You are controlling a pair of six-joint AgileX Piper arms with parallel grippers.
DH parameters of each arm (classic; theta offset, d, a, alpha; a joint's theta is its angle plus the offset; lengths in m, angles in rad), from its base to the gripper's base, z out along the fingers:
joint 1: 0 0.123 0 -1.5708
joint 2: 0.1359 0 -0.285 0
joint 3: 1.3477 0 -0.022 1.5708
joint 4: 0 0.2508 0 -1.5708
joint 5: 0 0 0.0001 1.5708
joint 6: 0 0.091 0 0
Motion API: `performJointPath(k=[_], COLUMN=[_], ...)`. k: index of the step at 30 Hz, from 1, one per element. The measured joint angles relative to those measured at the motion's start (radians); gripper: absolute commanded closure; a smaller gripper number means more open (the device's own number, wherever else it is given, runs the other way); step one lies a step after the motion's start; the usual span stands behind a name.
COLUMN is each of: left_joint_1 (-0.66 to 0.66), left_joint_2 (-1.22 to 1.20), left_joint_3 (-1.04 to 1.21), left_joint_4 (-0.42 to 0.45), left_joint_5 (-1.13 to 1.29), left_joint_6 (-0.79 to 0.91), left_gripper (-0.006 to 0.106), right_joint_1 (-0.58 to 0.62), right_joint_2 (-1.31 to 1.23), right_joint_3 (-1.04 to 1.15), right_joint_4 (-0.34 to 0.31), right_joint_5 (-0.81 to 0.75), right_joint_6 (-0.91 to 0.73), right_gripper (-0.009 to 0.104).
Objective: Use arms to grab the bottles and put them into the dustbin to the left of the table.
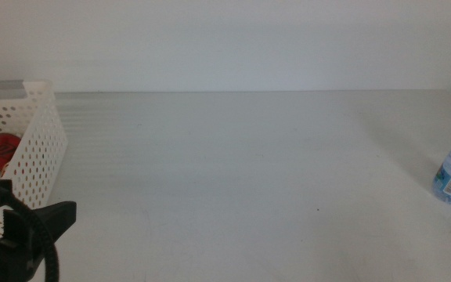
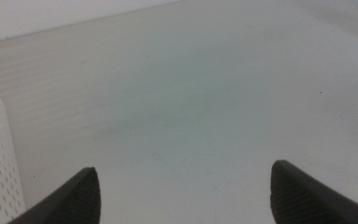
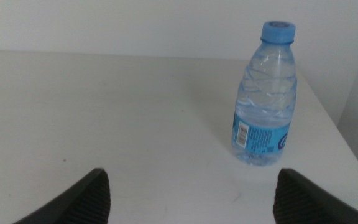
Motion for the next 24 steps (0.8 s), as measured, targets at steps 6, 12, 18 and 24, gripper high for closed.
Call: performJointPath(k=[6, 12, 18, 24], left_joint_1=[0.000, 0.000, 0.000, 0.000], left_joint_2=[0.000, 0.000, 0.000, 0.000], left_joint_3=[0.000, 0.000, 0.000, 0.000], left_joint_4=[0.000, 0.000, 0.000, 0.000], left_joint_5=[0.000, 0.000, 0.000, 0.000], left_joint_6=[0.000, 0.000, 0.000, 0.000], left_gripper=[0.010, 0.010, 0.010, 0.010], right_joint_1=[0.000, 0.000, 0.000, 0.000], right_joint_2=[0.009, 0.097, 0.229, 0.367], right_joint_3=[-0.063, -0.143, -0.228, -0.329], right_joint_4=[0.002, 0.000, -0.005, -0.075], right_joint_5=[0.000, -0.001, -0.001, -0.001], right_joint_6=[0.000, 0.000, 0.000, 0.000], right_gripper=[0.019, 0.019, 0.019, 0.019])
